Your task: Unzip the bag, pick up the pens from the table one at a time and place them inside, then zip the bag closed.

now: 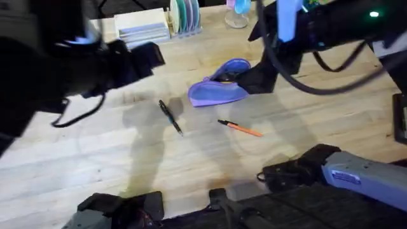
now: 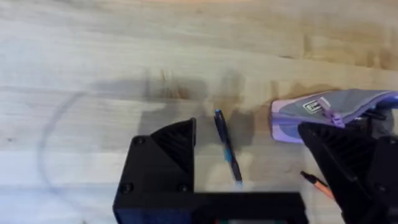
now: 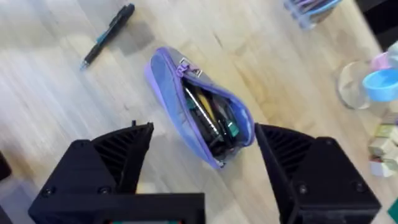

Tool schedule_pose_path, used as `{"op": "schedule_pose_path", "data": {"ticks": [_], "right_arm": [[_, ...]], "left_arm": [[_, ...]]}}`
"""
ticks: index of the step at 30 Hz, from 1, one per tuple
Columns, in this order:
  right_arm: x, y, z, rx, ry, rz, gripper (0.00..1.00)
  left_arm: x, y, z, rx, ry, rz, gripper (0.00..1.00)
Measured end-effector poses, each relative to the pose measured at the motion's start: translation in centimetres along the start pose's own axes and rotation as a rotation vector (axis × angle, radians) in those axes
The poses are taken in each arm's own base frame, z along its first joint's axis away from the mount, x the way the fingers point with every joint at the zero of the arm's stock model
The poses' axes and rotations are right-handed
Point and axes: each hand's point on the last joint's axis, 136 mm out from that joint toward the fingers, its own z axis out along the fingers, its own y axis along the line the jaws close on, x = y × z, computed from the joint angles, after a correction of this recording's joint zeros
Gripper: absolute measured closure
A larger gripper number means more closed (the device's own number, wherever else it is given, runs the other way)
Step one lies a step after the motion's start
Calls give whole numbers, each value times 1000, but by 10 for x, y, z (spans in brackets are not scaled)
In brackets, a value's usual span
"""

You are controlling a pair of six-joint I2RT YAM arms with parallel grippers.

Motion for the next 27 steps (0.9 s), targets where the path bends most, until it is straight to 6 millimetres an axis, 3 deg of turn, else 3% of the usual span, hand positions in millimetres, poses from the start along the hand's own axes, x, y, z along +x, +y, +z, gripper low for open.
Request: {"op": "schedule_pose_path", "data": {"ticks": [11, 19, 27], "right_arm": [[-9, 4, -31, 61, -85, -28, 3], [-9, 4, -33, 66, -91, -30, 3], [-7, 1, -33, 84, -79, -29, 3]], "left_arm": [[50, -11, 45, -154, 179, -145, 6], [87, -14, 79, -276, 290, -191, 6], [112, -15, 99, -352, 340, -216, 9]]}}
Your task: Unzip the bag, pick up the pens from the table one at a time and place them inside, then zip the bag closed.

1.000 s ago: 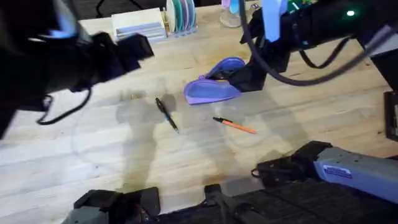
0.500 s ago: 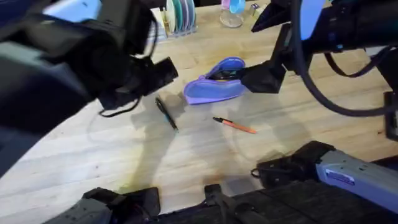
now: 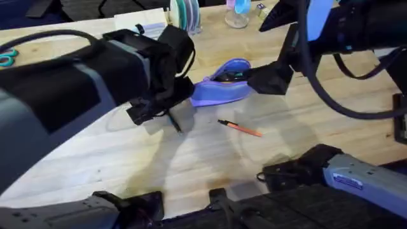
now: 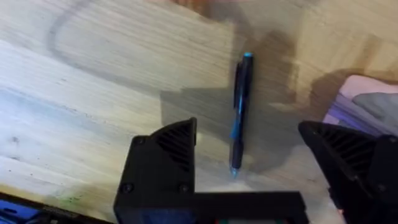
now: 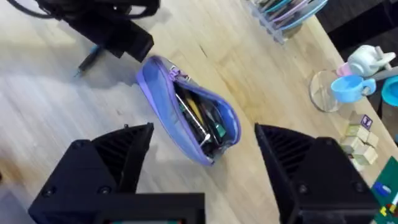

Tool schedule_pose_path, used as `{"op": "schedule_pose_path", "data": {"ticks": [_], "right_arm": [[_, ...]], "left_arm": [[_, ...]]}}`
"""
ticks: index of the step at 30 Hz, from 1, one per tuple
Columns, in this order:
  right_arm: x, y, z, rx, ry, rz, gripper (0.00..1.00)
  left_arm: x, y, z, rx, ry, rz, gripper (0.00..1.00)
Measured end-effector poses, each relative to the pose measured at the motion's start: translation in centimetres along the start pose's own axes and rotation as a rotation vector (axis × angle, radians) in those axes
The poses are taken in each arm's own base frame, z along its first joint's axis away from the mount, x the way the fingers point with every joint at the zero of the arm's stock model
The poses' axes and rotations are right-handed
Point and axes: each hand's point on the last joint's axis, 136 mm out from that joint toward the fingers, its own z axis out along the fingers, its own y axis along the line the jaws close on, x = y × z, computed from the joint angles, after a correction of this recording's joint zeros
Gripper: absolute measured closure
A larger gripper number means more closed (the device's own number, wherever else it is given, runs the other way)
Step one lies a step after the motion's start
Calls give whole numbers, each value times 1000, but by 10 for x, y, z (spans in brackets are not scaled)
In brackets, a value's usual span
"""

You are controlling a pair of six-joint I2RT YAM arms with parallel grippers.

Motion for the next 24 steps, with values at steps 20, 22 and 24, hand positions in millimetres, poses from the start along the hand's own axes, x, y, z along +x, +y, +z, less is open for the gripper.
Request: {"op": "schedule_pose_path", "data": {"ticks": [20, 22, 24], "right_arm": [[1, -1, 0, 7, 5, -5, 3], [1, -1, 0, 7, 5, -5, 3], [1, -1, 0, 7, 5, -5, 3]], "left_arm": [[13, 3, 33, 29, 6, -42, 534], [14, 3, 33, 31, 8, -43, 671], [14, 2, 33, 35, 9, -44, 789]]}}
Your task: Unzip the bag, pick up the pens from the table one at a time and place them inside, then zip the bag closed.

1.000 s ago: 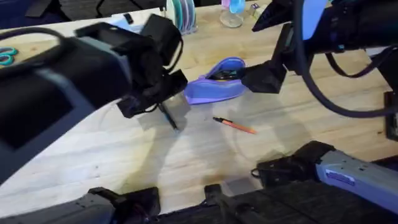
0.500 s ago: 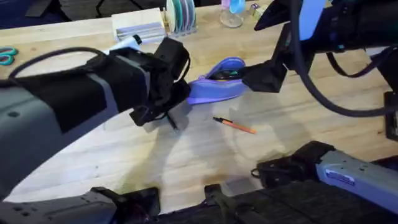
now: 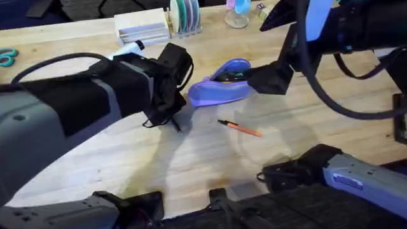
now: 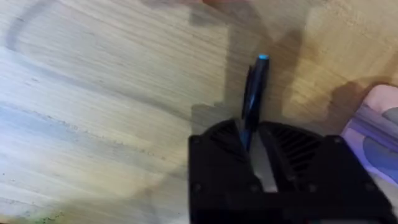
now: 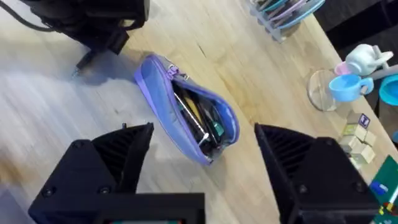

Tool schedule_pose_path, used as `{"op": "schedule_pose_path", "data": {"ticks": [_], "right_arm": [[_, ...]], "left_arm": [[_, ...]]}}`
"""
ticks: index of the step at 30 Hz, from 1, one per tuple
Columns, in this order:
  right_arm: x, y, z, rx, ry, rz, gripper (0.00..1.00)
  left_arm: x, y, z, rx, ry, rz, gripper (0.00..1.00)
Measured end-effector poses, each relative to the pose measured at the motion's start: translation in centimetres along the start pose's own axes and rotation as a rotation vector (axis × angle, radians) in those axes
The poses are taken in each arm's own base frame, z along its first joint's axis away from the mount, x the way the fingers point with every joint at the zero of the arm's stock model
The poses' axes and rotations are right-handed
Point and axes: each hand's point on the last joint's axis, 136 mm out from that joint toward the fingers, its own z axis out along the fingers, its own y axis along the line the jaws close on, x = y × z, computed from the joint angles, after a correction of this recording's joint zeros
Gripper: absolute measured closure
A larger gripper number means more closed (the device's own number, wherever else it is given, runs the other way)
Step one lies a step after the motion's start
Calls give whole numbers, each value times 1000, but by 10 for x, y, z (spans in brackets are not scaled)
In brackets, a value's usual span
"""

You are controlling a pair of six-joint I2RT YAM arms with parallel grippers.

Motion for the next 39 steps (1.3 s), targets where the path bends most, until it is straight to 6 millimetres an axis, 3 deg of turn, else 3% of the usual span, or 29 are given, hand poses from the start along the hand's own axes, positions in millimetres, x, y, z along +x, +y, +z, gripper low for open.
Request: {"op": "schedule_pose_path", "data": {"ticks": [4, 13, 18, 22, 30, 35, 39], "right_arm": [[0, 0, 0, 0, 0, 0, 3], [0, 0, 0, 1, -1, 0, 3], [-3, 1, -10, 19, -26, -8, 4], [-7, 2, -26, 51, -70, -21, 3], [-4, 9, -39, 61, -84, -25, 3], [4, 14, -38, 38, -53, -16, 3], [7, 16, -38, 29, -39, -12, 3]], "left_arm": [[0, -2, 0, 8, 1, -1, 948], [-1, -4, -1, 13, -2, 19, 958], [-16, -20, -16, 60, -48, 54, 958], [-43, -49, -47, 182, -164, 94, 958], [-96, -120, -149, 539, -495, 309, 958], [-93, -153, -197, 732, -622, 544, 958], [-76, -172, -218, 867, -651, 722, 958]]}}
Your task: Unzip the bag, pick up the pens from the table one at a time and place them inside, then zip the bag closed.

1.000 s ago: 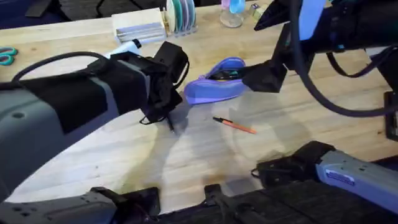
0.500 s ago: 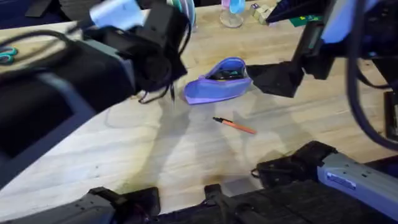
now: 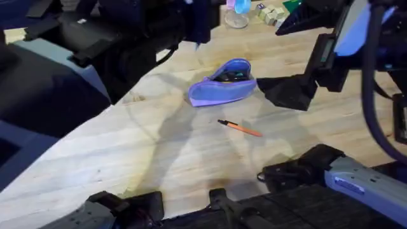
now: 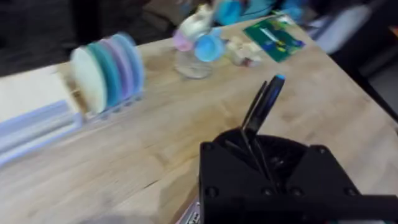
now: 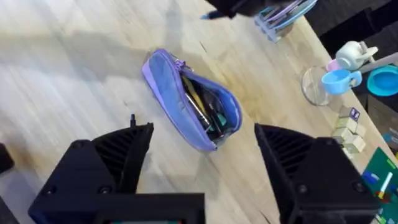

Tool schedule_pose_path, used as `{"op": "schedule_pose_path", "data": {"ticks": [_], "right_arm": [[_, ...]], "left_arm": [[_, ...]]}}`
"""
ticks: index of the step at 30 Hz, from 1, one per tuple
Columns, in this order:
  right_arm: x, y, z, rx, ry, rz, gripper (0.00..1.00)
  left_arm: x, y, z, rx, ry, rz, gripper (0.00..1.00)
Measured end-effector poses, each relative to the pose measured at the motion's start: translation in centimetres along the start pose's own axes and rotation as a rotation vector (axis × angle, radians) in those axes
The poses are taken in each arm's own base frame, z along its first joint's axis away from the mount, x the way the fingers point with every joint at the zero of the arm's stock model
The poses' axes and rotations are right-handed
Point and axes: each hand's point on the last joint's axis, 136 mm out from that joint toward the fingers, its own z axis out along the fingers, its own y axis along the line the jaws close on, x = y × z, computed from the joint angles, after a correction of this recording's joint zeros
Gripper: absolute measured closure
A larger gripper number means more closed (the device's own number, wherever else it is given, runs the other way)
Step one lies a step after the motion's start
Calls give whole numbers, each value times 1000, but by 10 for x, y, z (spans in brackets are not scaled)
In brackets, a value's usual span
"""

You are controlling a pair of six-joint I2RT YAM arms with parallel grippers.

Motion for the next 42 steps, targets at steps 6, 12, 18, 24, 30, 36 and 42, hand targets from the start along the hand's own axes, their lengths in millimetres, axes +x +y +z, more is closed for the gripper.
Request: {"op": "schedule_pose_path", "data": {"ticks": [6, 12, 18, 24, 30, 36, 42], "right_arm": [[3, 2, 0, -9, 12, 3, 3], [3, 2, 0, -10, 13, 4, 3], [3, 2, 0, -10, 13, 4, 3], [3, 2, 0, -10, 13, 4, 3], [3, 2, 0, -10, 13, 4, 3], [3, 2, 0, -10, 13, 4, 4], [3, 2, 0, -10, 13, 4, 3]], "left_arm": [[6, -36, -3, 212, 21, 195, 958], [23, -66, 2, 380, 35, 357, 958], [46, -92, 26, 483, 44, 430, 957], [85, -97, 53, 520, 128, 432, 957], [131, -71, 79, 433, 273, 406, 957], [159, -36, 84, 266, 400, 407, 957], [174, -23, 78, 210, 478, 411, 957]]}}
